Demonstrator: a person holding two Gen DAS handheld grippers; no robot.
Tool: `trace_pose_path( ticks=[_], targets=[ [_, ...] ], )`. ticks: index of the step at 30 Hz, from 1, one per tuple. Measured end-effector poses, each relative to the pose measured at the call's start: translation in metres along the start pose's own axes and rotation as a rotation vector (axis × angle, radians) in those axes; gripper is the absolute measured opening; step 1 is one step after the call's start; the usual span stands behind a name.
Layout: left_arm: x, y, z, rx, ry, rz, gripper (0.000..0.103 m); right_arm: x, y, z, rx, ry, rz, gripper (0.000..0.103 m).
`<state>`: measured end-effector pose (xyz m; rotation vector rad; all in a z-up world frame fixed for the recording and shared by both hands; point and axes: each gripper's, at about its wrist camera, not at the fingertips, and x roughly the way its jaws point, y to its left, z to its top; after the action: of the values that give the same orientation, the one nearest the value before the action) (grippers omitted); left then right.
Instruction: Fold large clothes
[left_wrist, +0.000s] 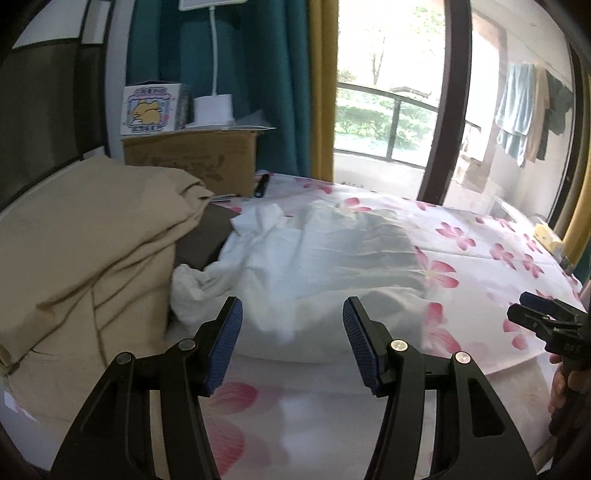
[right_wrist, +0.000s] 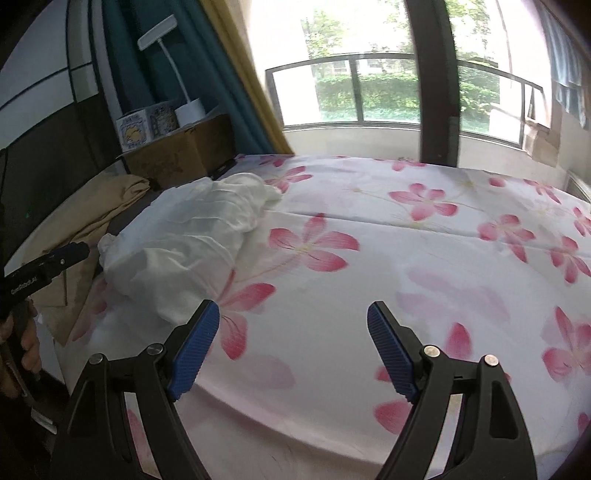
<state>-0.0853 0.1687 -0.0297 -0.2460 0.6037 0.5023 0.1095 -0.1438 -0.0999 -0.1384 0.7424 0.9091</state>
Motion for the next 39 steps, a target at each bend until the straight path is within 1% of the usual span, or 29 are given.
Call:
trace_pose_path(
  ticks=[15,20,28,29,31,32,33,39],
  targets=[
    [0.005,-0.058,-0.001,0.051,0.007,-0.102,0.06,-0.038,-0.063,-0.017,0.104,-0.045,-0.107,0.082],
    [0.007,-0.072,-0.001,0.077,0.004,-0.109,0.06,-0.052,-0.081,-0.021,0.122,-0.063,-0.152,0.082],
    [0.011,-0.094,0.003,0.117,-0.009,-0.152,0.06,-0.069,-0.107,-0.026,0.157,-0.073,-0.2,0.082],
    [0.011,-0.096,0.004,0.119,-0.014,-0.163,0.06,-0.071,-0.109,-0.027,0.161,-0.074,-0.207,0.083],
    [0.012,-0.1,0.007,0.117,-0.025,-0.19,0.061,-0.075,-0.114,-0.026,0.171,-0.078,-0.222,0.088],
    [0.013,-0.102,0.008,0.114,-0.029,-0.198,0.065,-0.077,-0.116,-0.027,0.171,-0.081,-0.226,0.091],
    [0.013,-0.103,0.009,0.11,-0.034,-0.206,0.067,-0.079,-0.118,-0.026,0.171,-0.084,-0.233,0.093],
    [0.017,-0.115,0.017,0.101,-0.043,-0.238,0.068,-0.102,-0.126,-0.02,0.157,-0.111,-0.288,0.096]
  ],
)
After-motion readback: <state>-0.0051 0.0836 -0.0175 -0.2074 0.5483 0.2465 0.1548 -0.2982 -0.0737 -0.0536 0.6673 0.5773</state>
